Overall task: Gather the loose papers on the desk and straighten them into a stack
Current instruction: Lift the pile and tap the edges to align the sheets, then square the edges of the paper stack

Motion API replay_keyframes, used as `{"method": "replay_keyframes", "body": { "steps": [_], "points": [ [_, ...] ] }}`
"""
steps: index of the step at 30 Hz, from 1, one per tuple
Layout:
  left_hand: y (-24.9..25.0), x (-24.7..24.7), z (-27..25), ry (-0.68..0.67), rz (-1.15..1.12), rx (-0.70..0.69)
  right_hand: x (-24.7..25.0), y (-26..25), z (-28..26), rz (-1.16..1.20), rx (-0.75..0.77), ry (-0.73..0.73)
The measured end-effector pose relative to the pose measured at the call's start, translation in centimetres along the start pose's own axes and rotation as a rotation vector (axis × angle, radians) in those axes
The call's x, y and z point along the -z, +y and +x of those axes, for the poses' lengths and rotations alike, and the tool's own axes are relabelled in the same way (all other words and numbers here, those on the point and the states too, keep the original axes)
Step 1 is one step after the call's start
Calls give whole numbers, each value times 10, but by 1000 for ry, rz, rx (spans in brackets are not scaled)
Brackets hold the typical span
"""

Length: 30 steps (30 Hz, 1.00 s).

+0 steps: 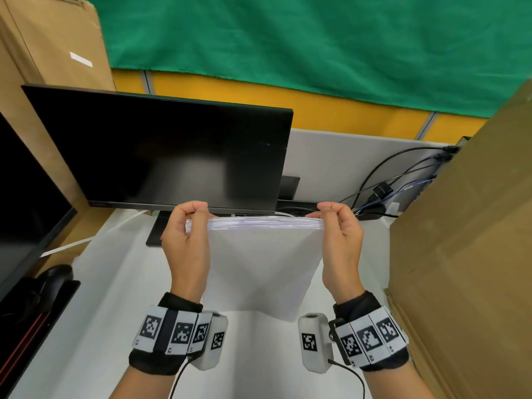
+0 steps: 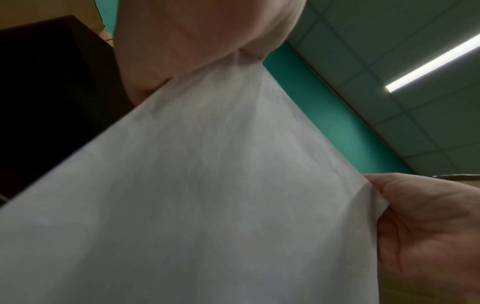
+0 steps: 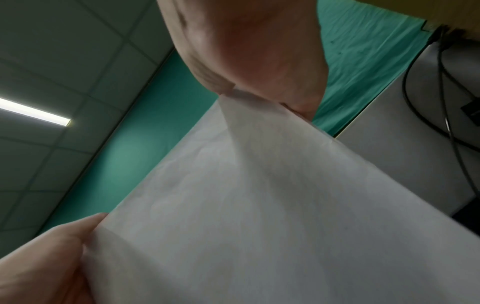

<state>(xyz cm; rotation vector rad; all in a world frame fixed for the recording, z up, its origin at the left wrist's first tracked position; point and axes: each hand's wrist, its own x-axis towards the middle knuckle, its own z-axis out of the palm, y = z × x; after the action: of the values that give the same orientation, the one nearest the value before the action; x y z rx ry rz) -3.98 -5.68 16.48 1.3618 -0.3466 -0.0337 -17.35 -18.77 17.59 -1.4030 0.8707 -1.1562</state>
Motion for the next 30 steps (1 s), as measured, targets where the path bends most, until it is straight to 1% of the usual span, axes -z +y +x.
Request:
{"method": "replay_keyframes", "body": {
  "steps": [4, 6, 7, 8, 9, 10, 11, 12, 13, 14, 15, 16, 18, 20, 21, 23, 25, 27, 30],
  "points": [
    [-1, -1, 0, -1, -39, 45, -1, 2, 0, 37, -3, -1],
    [2, -1, 1, -21, -46, 14, -1, 3, 0, 28, 9, 7],
    [2, 1, 0, -53, -69, -13, -1, 4, 1, 30, 15, 9],
    [-1, 6, -1, -116, -91, -38, -1, 4, 2, 37, 16, 9],
    [-8, 13, -1, -210, -106, -43, -1, 5, 4, 38, 16, 7],
    [-19, 21, 0, -312, -95, -14, -1, 5, 5, 33, 20, 0],
    [-31, 29, 0, -398, -34, 43, -1, 6, 7, 18, 29, -10],
    [-44, 35, 0, -449, 65, 112, -2, 6, 7, -1, 41, -19],
    [-56, 38, 0, -450, 155, 175, -2, 5, 7, -13, 51, -31],
    [-66, 39, 1, -407, 205, 227, -1, 4, 7, -1, 63, -47],
    [-72, 38, 2, -367, 206, 262, 2, 4, 7, 44, 81, -77],
    [-75, 36, 2, -343, 189, 266, 8, 6, 7, 103, 107, -138],
    [-77, 32, 2, -320, 148, 254, 23, 19, 5, 172, 127, -324],
    [-80, 31, 1, -306, 115, 253, 34, 49, -1, 131, 23, -442],
    [-83, 31, 0, -306, 97, 253, 35, 65, -7, 67, -47, -454],
    [-86, 29, -4, -310, 89, 263, 29, 93, -18, -88, -124, -388],
    [-81, 25, -8, -290, 100, 262, 19, 97, -22, -183, -110, -287],
    [-65, 20, -7, -234, 88, 223, 12, 80, -19, -185, -53, -227],
    [-28, 16, -5, -201, 22, 57, 10, 38, -11, -121, 98, -228]
  ]
}}
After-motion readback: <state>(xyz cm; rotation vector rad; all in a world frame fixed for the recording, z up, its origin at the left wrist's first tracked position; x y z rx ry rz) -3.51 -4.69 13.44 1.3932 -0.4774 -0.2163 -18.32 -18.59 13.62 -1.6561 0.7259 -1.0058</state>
